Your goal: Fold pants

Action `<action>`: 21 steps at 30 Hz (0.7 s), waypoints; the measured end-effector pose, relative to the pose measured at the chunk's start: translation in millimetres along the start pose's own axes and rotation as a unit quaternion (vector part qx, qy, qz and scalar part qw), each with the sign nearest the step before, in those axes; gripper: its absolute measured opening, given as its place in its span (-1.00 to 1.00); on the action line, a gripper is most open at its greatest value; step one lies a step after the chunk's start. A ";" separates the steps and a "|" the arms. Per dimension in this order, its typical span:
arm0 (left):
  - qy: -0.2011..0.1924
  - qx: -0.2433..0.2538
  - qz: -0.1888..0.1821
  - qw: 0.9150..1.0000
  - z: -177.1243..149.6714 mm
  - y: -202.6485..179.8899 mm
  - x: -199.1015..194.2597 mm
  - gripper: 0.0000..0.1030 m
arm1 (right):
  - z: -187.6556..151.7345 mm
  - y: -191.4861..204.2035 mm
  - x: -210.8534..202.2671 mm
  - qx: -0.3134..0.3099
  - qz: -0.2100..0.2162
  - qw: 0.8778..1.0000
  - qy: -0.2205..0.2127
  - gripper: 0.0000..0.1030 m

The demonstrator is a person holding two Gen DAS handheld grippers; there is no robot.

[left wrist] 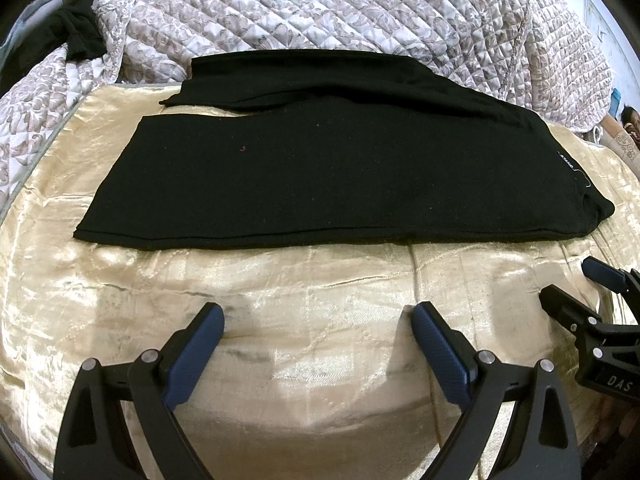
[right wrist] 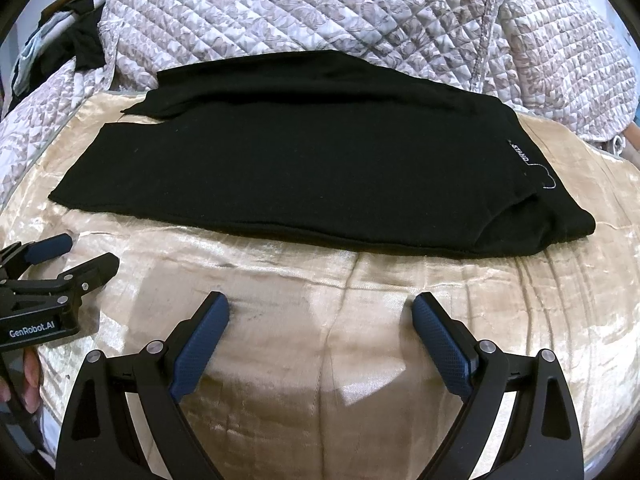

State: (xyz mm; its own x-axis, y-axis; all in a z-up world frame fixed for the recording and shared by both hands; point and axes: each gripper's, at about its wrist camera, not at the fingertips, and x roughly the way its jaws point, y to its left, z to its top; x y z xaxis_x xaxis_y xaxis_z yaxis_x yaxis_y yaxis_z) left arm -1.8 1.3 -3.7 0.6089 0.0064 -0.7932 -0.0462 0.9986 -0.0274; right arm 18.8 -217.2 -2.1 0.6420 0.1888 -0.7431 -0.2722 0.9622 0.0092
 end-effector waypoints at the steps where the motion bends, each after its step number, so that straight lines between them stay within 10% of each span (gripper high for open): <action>1: 0.001 0.000 0.000 1.000 0.4 0.3 0.1 0.87 | 0.1 0.3 -0.2 -0.001 0.000 1.000 0.000 0.81; 21: 0.003 -0.001 -0.008 1.000 4.7 1.4 0.9 0.86 | -0.5 -0.7 -5.8 0.001 0.007 1.000 -0.003 0.81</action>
State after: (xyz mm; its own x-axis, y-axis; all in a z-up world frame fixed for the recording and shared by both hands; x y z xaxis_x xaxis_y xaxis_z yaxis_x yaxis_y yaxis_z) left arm 2.4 2.9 -1.5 0.6050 -0.0106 -0.7962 -0.0378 0.9984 -0.0421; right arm 15.0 -219.0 1.9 0.6430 0.2031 -0.7385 -0.2798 0.9599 0.0203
